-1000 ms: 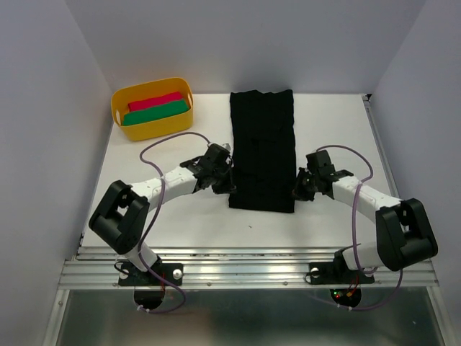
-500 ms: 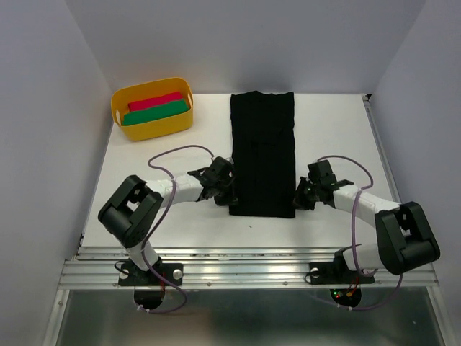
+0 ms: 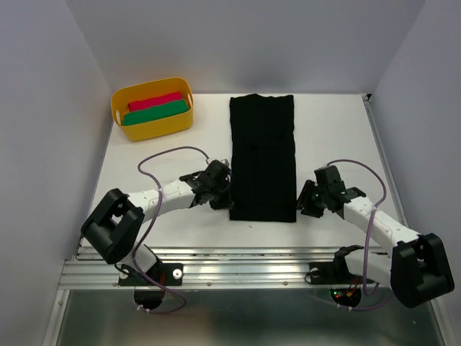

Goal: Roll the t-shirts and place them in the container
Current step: Roll the T-shirt to the center of the board.

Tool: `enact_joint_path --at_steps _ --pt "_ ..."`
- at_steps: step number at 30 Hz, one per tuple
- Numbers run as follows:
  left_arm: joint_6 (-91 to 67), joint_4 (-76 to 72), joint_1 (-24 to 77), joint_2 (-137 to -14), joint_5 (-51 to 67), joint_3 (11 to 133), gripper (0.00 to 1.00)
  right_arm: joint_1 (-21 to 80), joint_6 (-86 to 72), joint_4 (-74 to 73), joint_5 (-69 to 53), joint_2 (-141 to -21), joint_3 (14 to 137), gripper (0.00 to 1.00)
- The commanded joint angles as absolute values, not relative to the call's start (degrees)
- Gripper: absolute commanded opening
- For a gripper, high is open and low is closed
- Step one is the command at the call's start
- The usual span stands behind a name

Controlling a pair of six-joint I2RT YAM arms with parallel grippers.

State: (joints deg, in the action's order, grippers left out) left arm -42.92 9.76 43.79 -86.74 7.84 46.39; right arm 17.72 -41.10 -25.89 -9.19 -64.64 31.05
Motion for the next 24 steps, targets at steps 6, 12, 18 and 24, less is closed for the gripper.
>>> enact_joint_path --at_steps 6,12,18,24 --pt "-46.49 11.08 43.95 -80.51 6.41 43.86 0.47 18.02 -42.45 -28.57 -6.59 -61.96 30.33 0.59" --pt "-48.51 8.53 43.95 -79.89 8.53 40.43 0.53 18.02 -42.36 -25.67 -11.33 -62.84 29.01 0.5" --pt "-49.13 7.91 43.95 -80.42 9.23 40.08 0.52 18.02 -42.98 -23.03 -13.8 -64.07 26.63 0.32" --pt "-49.75 7.03 43.95 -80.68 10.02 39.38 0.52 18.02 -43.33 -25.13 -10.73 -61.44 26.81 0.01"
